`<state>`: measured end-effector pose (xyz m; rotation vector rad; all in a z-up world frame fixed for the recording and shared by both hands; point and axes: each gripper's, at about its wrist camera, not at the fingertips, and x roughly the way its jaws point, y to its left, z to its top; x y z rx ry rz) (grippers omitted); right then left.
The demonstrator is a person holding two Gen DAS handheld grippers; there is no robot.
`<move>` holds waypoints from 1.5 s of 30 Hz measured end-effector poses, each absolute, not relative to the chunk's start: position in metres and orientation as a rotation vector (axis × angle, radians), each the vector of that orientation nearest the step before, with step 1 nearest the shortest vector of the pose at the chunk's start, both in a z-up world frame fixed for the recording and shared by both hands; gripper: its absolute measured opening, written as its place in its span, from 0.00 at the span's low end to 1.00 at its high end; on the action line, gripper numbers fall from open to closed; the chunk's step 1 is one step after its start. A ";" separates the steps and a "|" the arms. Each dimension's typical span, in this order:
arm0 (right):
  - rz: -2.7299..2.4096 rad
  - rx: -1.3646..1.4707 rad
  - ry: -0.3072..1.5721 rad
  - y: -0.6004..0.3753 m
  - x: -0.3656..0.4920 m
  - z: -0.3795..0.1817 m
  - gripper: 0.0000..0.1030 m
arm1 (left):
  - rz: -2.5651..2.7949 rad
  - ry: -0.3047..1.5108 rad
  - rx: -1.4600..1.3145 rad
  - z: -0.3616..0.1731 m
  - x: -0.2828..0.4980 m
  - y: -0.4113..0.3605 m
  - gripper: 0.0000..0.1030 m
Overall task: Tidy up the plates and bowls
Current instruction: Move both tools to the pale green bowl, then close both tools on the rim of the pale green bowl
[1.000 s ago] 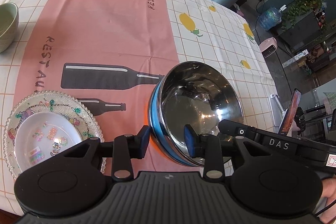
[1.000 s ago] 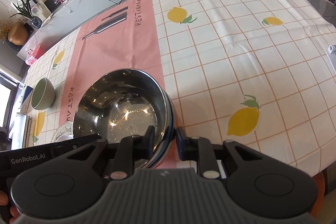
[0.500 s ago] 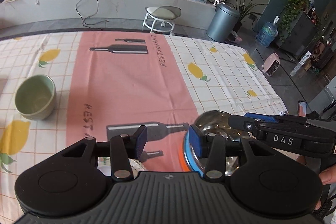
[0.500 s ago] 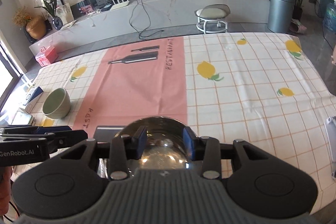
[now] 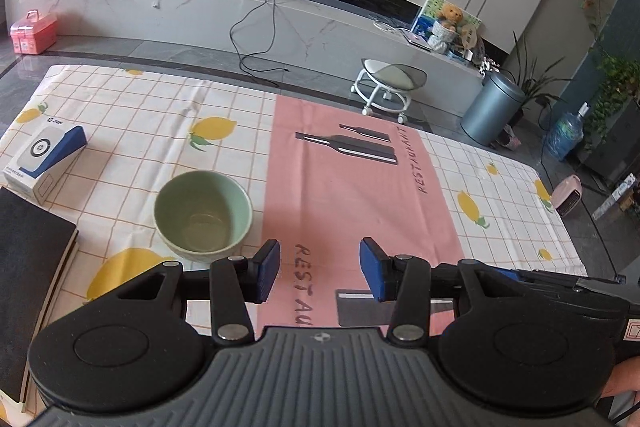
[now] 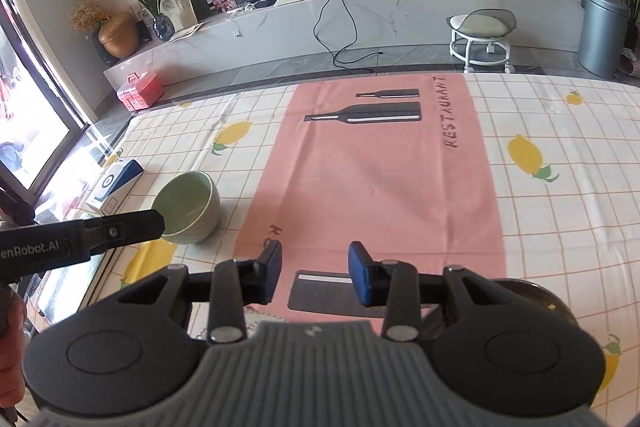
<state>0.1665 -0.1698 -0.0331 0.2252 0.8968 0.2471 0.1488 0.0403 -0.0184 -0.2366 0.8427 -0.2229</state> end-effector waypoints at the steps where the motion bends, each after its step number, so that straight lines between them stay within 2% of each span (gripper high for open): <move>1: 0.252 0.227 0.902 -0.164 0.171 -0.035 0.36 | -0.211 0.836 -0.251 -0.020 0.151 0.048 0.50; 7: 0.273 0.249 0.929 -0.138 0.198 -0.045 0.34 | -0.146 0.813 -0.344 -0.033 0.165 0.085 0.50; 10: 0.281 0.268 0.946 -0.128 0.213 -0.051 0.28 | -0.121 0.795 -0.384 -0.039 0.171 0.100 0.50; 17: 0.308 0.306 0.986 -0.098 0.244 -0.067 0.27 | -0.019 0.804 -0.406 -0.060 0.191 0.127 0.50; 21: 0.334 0.327 1.005 -0.077 0.257 -0.076 0.27 | -0.006 0.851 -0.407 -0.075 0.203 0.137 0.51; 23: 0.340 0.321 1.019 -0.065 0.264 -0.081 0.27 | -0.019 0.890 -0.402 -0.084 0.210 0.138 0.54; 30: 0.332 0.277 1.083 -0.037 0.288 -0.101 0.27 | -0.044 0.977 -0.389 -0.105 0.231 0.135 0.53; 32: 0.333 0.274 1.098 -0.032 0.293 -0.106 0.24 | -0.047 0.994 -0.381 -0.109 0.237 0.133 0.50; 34: 0.331 0.271 1.120 -0.027 0.298 -0.111 0.20 | -0.038 1.012 -0.378 -0.113 0.240 0.132 0.41; 38: 0.329 0.272 1.153 -0.020 0.306 -0.121 0.12 | -0.026 1.030 -0.371 -0.119 0.245 0.132 0.30; 42: 0.329 0.265 1.158 -0.016 0.307 -0.126 0.11 | -0.009 1.042 -0.344 -0.126 0.248 0.132 0.13; 45: 0.330 0.269 1.155 -0.017 0.308 -0.128 0.11 | -0.014 1.031 -0.353 -0.128 0.247 0.134 0.12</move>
